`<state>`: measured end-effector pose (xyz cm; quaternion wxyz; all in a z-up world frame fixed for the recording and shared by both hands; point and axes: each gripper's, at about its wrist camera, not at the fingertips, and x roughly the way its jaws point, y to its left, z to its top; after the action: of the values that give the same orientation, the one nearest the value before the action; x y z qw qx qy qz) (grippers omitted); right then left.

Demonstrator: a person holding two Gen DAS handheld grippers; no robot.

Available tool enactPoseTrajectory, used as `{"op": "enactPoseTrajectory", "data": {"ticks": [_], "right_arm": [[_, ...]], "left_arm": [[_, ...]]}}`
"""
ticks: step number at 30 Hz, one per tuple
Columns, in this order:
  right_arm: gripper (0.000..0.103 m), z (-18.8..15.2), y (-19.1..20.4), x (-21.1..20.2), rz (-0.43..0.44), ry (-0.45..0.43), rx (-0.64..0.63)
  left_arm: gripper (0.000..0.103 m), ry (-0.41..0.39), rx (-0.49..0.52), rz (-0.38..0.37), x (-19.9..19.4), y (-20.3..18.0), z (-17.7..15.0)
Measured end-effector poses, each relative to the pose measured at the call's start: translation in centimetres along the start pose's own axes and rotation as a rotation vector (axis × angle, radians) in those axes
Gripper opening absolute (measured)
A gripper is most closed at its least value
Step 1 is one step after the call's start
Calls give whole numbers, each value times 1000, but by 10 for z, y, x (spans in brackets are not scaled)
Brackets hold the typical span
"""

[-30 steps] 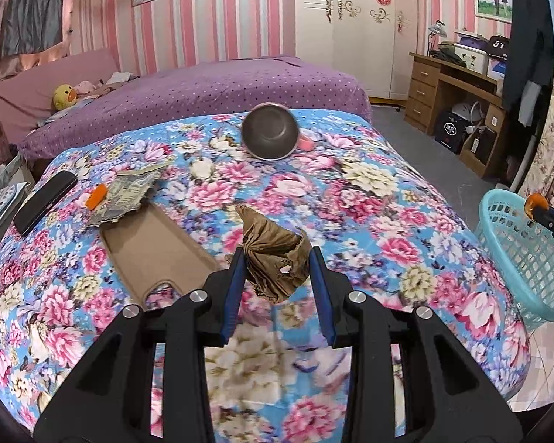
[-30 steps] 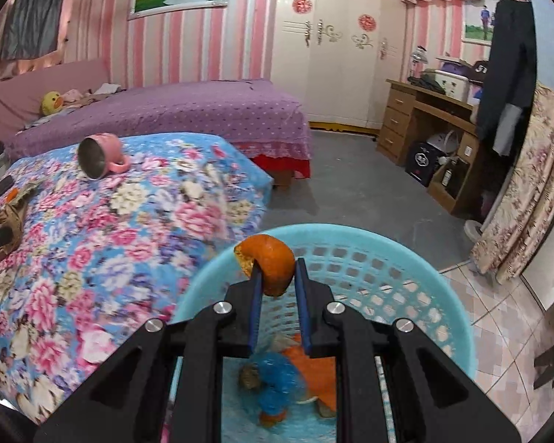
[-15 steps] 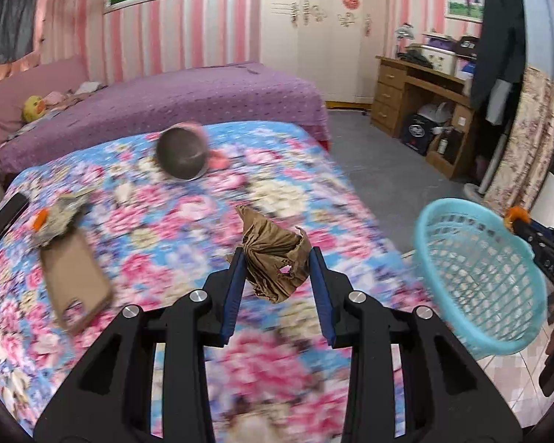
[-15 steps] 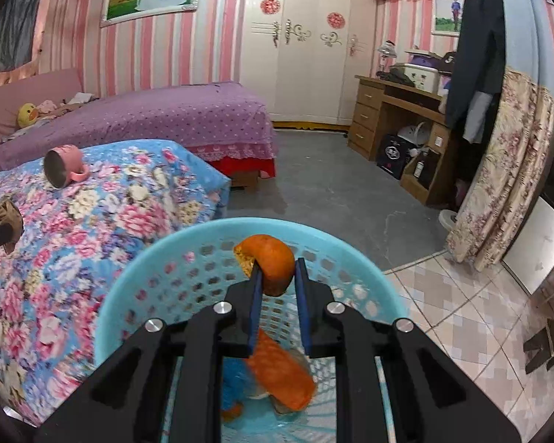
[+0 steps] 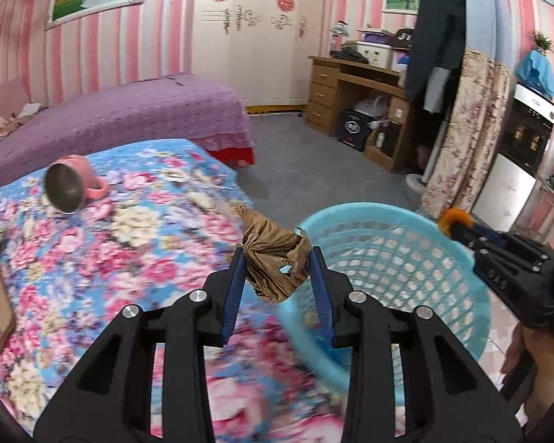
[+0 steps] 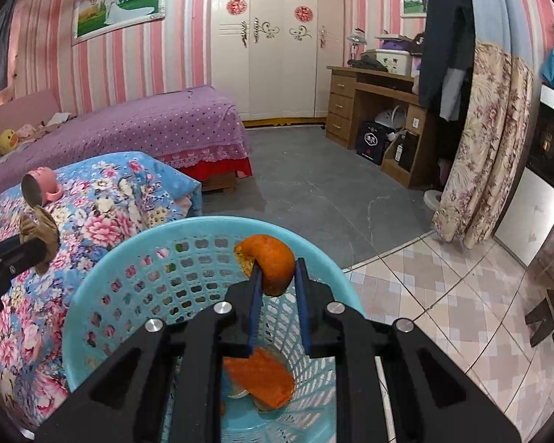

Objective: Collect trash
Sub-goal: 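Open the left tool to drop the paper bundle while the right tool drops the orange ball, then move both tools back over the trash on the bed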

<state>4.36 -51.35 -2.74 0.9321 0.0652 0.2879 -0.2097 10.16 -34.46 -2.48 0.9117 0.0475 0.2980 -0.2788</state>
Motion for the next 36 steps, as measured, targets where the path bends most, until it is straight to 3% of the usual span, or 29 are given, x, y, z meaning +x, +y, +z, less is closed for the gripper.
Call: {"op": "enactPoseTrajectory", "data": {"ticks": [7,8,9,12,20,28,29,32,34,36], "right_arm": [[17,-2,-11,0,1,-1,32],[17,-2,-11,0,1,-1,35],[17,-2,-13,0,1,-1,37],[17,-2,-12,1,-1,0,34],[17,-1,-10,1,1,-4,40],[19,1,6,3,0,-8,12],[26,2,9,3,-10,-9,9],[69,3,12,2,-8,-19,23],[73,4,15,0,-6,-25,23],[86,5,20,0,-18,-25,17]], "left_arm": [[35,30,69,-49,20,-39,3],[40,31,78,-54,22,-42,3],[56,31,84,-51,22,-43,4],[87,-13,79,17,15,-37,4],[94,-36,38,149,8,15,7],[96,-53,1,201,-1,41,7],[96,-54,6,206,-1,41,7],[96,-55,20,215,-4,42,6],[96,-60,27,221,-8,44,6],[96,-65,28,224,-13,48,5]]}}
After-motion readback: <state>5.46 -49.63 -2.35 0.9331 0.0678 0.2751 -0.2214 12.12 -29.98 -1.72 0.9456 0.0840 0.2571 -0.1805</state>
